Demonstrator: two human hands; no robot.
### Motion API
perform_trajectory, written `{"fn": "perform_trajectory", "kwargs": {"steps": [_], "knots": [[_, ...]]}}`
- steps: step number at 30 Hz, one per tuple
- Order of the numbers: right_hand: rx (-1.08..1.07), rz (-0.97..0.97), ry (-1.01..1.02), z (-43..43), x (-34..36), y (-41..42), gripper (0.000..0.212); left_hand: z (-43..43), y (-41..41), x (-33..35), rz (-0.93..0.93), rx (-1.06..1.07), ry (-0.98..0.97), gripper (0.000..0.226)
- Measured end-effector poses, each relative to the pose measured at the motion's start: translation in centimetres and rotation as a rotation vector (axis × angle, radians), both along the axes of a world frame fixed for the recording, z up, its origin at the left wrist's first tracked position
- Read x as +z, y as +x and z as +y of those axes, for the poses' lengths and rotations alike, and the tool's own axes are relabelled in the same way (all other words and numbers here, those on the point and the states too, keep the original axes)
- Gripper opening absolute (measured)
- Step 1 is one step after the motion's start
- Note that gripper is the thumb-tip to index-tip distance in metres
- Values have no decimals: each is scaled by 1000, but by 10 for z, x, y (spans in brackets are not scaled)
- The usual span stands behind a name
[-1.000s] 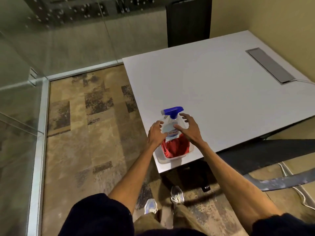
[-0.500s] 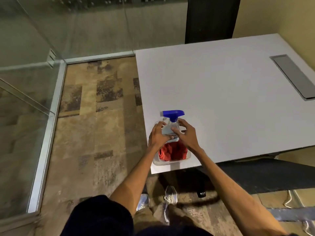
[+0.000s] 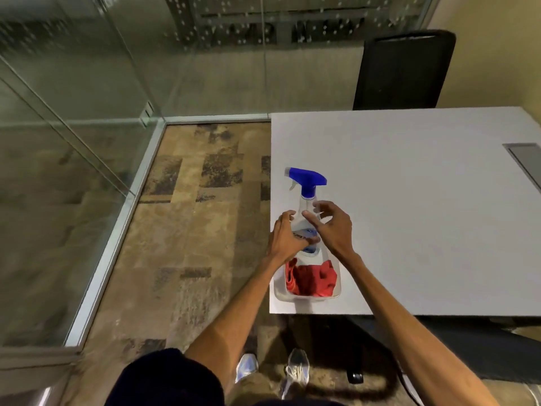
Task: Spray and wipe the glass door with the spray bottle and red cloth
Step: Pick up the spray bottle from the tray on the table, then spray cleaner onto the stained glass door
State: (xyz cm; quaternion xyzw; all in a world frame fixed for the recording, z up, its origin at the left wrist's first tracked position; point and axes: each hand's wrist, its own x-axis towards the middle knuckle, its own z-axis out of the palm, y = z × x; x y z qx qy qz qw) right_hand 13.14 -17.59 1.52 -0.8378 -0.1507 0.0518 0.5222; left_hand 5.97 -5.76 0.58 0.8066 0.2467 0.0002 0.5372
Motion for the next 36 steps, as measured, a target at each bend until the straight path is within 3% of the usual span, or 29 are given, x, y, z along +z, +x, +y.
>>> {"fn": "perform_trajectory", "kwargs": {"steps": [7, 13, 19, 28, 32, 36], "knots": [[57, -125, 70, 56, 47, -7, 43, 36, -14, 35, -28, 174, 151, 91], [172, -167, 68, 102, 78, -30, 48, 75, -45, 56, -83, 224, 266, 74], [359, -236, -7, 151, 98, -68, 51, 110, -98, 74, -115, 372, 177, 85], [658, -259, 18, 231, 141, -176, 56, 172, -234, 106, -62, 472, 227, 90], [780, -148, 115, 259, 160, -245, 67, 187, -311, 119, -65, 519, 241, 86], [958, -60, 208, 281, 176, -314, 57, 191, -384, 132, -51, 618, 265, 89]]}}
